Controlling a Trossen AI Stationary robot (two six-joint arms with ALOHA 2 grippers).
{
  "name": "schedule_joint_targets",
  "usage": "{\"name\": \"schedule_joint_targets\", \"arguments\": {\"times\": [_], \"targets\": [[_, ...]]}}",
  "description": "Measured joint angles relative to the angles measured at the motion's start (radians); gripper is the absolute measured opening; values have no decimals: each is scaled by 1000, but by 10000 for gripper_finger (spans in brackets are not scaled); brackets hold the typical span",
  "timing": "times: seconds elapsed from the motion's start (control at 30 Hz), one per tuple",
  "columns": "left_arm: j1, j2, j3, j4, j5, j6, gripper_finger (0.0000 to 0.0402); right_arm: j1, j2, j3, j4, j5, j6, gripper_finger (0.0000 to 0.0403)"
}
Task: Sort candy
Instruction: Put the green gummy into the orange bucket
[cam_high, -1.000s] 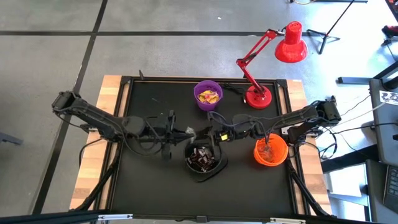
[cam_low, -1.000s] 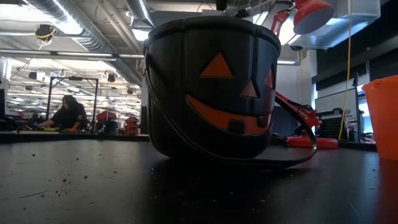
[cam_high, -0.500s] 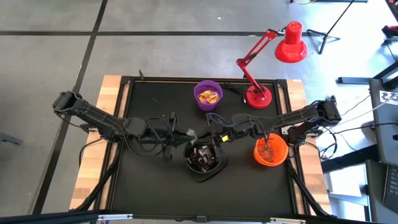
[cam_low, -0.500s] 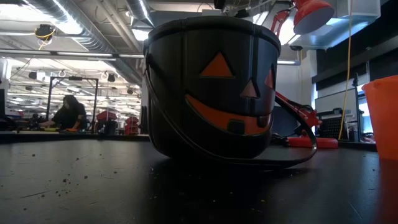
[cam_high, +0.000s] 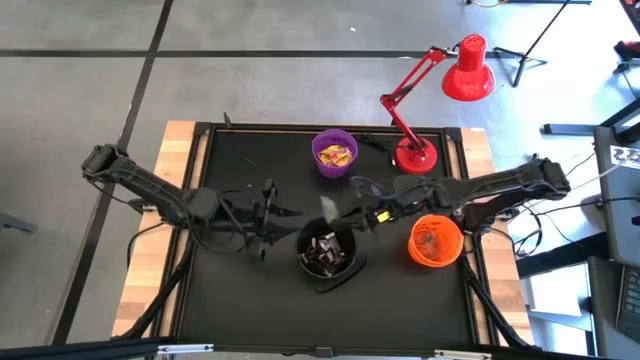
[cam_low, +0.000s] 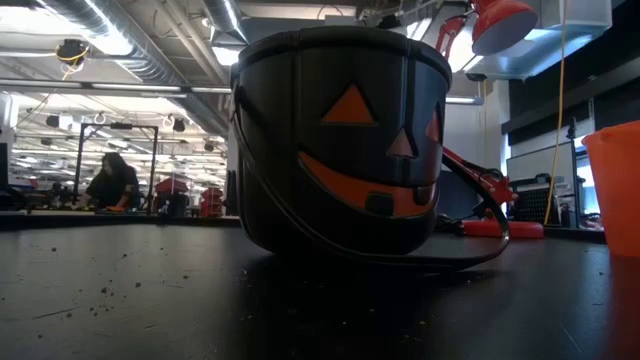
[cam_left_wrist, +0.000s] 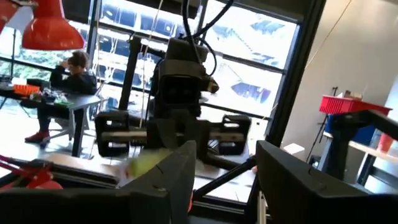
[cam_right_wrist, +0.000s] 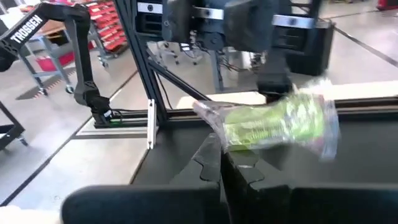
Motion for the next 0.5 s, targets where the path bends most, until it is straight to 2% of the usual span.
{"name": "schedule_joint_targets", "arguments": {"times": [0.1, 0.2, 0.4, 0.5], "targets": [[-12, -24, 0, 1, 9, 10, 162, 0, -83, 0, -115, 32, 0, 1], [-21, -46, 0, 17, 65, 11, 161, 4, -174, 0, -246, 67, 2, 1], [-24, -58, 1, 103, 265, 11, 160, 84, -343, 0, -530, 248, 49, 0], [-24, -58, 1, 102, 307, 10, 160, 140, -405, 0, -677, 333, 125, 0]]}}
